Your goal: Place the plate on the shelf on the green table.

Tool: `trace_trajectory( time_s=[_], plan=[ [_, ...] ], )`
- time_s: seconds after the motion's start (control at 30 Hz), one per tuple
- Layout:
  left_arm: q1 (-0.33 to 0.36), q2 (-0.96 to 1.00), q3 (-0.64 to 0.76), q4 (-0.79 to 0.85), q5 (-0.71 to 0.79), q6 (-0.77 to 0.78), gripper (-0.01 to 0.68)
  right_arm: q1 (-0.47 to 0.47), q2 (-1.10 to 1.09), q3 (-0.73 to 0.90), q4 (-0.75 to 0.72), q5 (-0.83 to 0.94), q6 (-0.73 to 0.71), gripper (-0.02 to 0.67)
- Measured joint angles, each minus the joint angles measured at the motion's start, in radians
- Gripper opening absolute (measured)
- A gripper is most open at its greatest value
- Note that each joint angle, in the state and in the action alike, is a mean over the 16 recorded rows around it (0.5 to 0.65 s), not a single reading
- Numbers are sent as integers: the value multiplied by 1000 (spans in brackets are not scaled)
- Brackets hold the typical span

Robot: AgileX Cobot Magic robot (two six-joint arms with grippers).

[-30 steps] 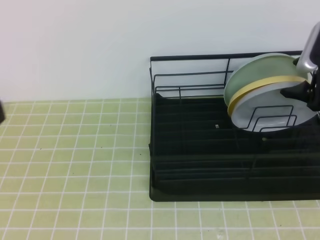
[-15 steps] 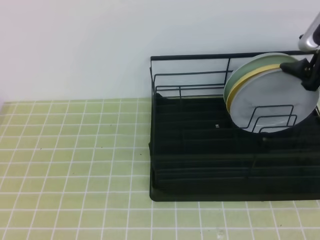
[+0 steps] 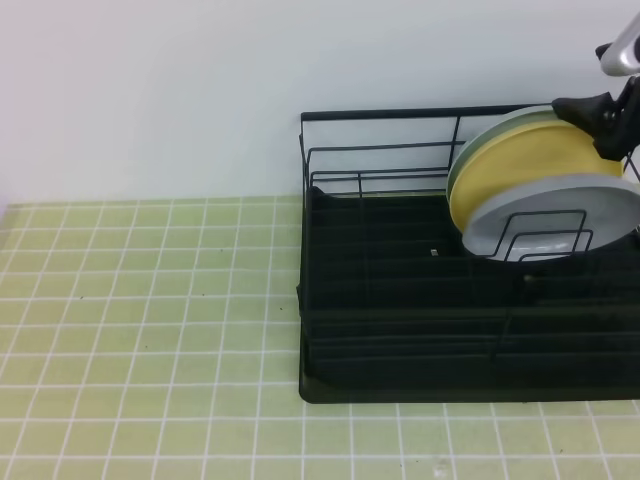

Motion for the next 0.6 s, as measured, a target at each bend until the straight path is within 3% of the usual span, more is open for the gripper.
trace_trajectory(
  time_s=[0.4, 0.6],
  plan=[
    [0, 0, 0, 20, 1, 1, -2, 0, -33, 0, -329, 164, 228, 588],
    [0, 0, 0, 35, 1, 2, -2, 0, -32, 0, -448, 120, 285, 588]
  ],
)
